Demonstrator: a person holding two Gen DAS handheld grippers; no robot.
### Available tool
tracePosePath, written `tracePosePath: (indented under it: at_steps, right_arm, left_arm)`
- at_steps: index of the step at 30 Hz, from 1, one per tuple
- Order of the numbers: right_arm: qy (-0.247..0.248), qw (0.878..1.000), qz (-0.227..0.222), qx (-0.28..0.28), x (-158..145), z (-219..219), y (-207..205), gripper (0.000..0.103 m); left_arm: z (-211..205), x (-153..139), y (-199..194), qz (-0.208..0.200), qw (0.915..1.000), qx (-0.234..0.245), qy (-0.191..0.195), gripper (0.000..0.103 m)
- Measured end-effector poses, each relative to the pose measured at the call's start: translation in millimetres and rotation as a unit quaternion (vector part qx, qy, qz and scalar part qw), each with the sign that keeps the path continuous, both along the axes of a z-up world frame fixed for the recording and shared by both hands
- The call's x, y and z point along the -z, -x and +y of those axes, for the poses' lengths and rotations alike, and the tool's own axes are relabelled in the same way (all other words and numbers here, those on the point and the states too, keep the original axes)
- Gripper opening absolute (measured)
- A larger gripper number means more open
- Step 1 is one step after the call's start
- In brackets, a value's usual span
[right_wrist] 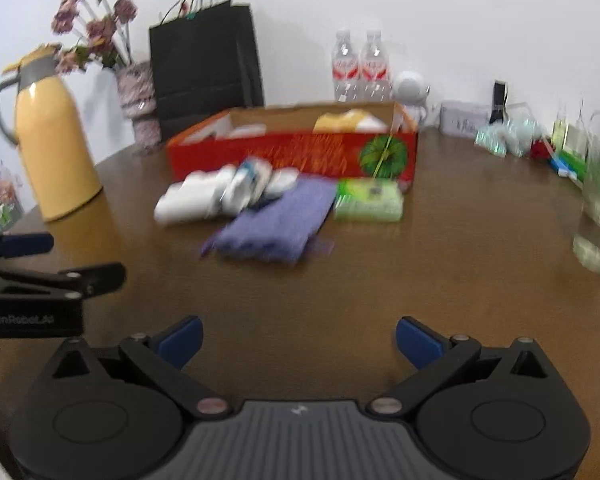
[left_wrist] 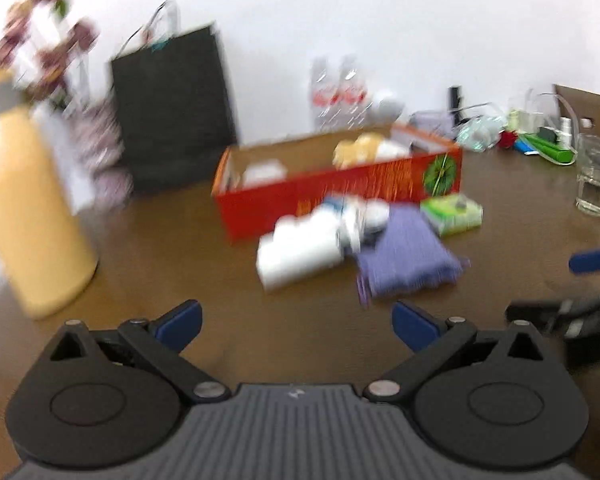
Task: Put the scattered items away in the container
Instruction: 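Lift both tools out of the box and back over the table, then grasp the white plastic toy piece with the left tool while the right tool grasps the black item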
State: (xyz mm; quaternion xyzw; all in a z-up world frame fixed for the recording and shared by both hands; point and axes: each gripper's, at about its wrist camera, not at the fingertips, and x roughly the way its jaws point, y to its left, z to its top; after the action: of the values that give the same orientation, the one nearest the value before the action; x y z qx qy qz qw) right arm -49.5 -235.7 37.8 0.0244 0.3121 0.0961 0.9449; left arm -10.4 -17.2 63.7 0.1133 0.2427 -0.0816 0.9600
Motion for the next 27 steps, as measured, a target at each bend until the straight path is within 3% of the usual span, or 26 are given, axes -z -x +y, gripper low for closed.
tracePosePath:
  at_steps: [2, 5, 8, 11, 14, 16, 17, 19, 24, 27]
  right_arm:
    - [0.004, 1.000, -0.009, 0.013, -8.9, -9.2, -22.4, 0.103]
    - [0.019, 0.999, -0.014, 0.028, -15.1, -20.6, -62.8, 0.103]
    - [0.047, 0.999, 0.002, 0.010, -13.8, -18.8, -102.5, 0.101]
    - [0.043, 0.999, 0.018, -0.025, -11.5, -9.0, -130.1, 0.093]
    - [0.034, 0.998, 0.018, -0.051, -10.1, 3.2, -143.6, 0.078]
    - [0.021, 0.997, 0.019, -0.071, -10.0, 11.2, -149.7, 0.061]
    - [0.009, 0.996, 0.021, -0.085, -10.2, 15.0, -152.6, 0.057]
    - [-0.012, 0.993, 0.029, -0.112, -9.2, 21.7, -159.5, 0.048]
    - [-0.019, 0.992, 0.053, -0.116, 0.1, 42.1, -176.0, 0.047]
    - [-0.016, 0.993, 0.053, -0.101, 6.9, 53.1, -178.1, 0.047]
  left_arm:
    - [2.6, -0.8, -31.8, -0.001, 0.9984, 0.057, -0.004, 0.103]
    - [8.3, 4.0, -81.5, 0.020, 0.9870, 0.159, 0.003, 0.103]
    - [10.8, 13.4, -130.7, 0.071, 0.9782, 0.195, 0.002, 0.103]
    - [8.4, 24.3, -156.5, 0.052, 0.9744, 0.216, -0.033, 0.103]
    - [9.5, 30.5, -166.5, 0.057, 0.9654, 0.253, -0.028, 0.103]
    - [13.9, 34.3, -166.7, 0.079, 0.9595, 0.271, -0.003, 0.084]
    - [16.0, 36.0, -164.9, 0.083, 0.9604, 0.266, 0.007, 0.079]
    - [17.8, 36.6, -159.8, 0.091, 0.9704, 0.223, 0.024, 0.079]
    - [23.2, 28.9, -136.8, 0.118, 0.9850, 0.112, 0.059, 0.079]
    - [23.0, 25.6, -125.8, 0.111, 0.9918, 0.050, 0.038, 0.079]
